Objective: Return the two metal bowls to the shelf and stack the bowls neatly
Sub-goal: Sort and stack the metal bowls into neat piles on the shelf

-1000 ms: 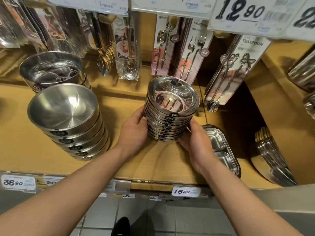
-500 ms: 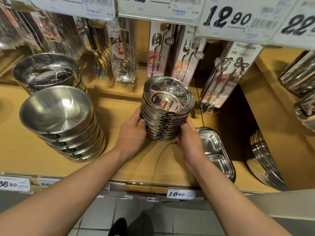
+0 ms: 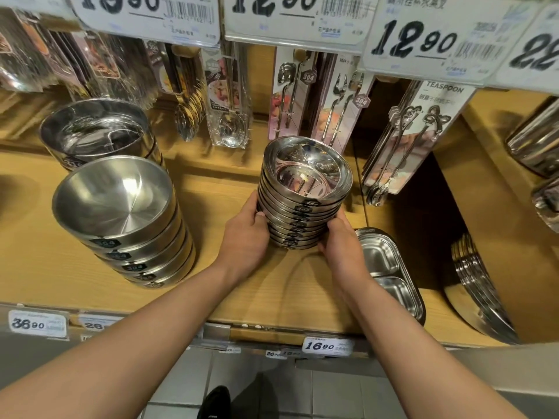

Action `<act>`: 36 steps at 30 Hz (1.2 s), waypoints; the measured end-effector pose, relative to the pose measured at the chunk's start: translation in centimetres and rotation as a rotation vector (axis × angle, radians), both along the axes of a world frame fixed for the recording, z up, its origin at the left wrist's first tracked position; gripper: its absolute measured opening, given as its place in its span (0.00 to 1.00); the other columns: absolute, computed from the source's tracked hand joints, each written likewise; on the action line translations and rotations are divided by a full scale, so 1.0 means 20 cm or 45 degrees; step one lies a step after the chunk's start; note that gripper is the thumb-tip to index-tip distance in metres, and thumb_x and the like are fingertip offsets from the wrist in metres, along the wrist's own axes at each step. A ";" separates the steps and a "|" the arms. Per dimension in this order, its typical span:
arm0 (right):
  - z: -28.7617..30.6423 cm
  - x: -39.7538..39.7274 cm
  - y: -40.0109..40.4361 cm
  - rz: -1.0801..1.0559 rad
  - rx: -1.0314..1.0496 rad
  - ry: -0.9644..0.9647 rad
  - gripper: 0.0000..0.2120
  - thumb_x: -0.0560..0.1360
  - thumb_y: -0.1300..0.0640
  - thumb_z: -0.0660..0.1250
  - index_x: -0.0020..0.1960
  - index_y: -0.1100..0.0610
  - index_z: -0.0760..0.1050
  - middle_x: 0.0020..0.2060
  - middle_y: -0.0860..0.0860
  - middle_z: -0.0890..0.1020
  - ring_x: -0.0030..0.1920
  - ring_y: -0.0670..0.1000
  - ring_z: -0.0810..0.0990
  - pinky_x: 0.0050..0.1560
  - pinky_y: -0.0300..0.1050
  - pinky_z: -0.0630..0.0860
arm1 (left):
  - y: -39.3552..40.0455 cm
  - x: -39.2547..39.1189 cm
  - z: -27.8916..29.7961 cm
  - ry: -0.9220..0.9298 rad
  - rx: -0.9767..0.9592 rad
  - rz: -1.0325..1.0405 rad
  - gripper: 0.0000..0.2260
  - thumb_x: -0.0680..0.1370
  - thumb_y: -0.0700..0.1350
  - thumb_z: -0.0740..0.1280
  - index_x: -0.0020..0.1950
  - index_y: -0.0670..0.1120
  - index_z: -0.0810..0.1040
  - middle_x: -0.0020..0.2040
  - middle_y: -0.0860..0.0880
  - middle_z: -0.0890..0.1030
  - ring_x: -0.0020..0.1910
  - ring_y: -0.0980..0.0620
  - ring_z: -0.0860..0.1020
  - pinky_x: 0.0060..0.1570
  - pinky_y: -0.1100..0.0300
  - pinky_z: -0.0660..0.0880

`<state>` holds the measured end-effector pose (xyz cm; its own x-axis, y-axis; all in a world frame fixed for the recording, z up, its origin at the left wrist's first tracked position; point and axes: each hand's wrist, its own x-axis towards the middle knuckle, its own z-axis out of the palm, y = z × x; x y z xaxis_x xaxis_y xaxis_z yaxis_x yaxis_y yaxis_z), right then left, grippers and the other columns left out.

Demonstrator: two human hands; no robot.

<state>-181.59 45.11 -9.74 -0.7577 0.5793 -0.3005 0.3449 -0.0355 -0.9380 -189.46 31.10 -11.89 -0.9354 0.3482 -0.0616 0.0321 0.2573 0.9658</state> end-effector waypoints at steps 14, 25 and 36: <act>-0.01 0.10 -0.02 -0.159 -0.209 -0.003 0.25 0.82 0.56 0.59 0.79 0.53 0.63 0.72 0.52 0.75 0.72 0.53 0.73 0.74 0.57 0.68 | -0.08 0.12 0.10 -0.129 0.089 0.000 0.19 0.82 0.38 0.62 0.57 0.64 0.78 0.48 0.73 0.82 0.50 0.74 0.78 0.55 0.69 0.73; 0.28 0.46 -0.31 0.003 -0.286 -0.043 0.09 0.84 0.59 0.58 0.58 0.52 0.76 0.58 0.51 0.81 0.57 0.47 0.80 0.51 0.41 0.77 | -0.69 0.47 0.29 -0.143 -0.222 0.004 0.15 0.81 0.38 0.65 0.60 0.57 0.80 0.57 0.56 0.83 0.58 0.53 0.80 0.60 0.59 0.77; 0.49 0.36 -0.53 0.200 -0.291 -0.057 0.07 0.84 0.58 0.61 0.59 0.54 0.76 0.59 0.55 0.81 0.58 0.52 0.80 0.51 0.43 0.79 | -1.10 0.34 0.51 -0.130 -0.041 0.254 0.14 0.80 0.37 0.65 0.48 0.54 0.84 0.46 0.55 0.85 0.51 0.49 0.83 0.59 0.46 0.80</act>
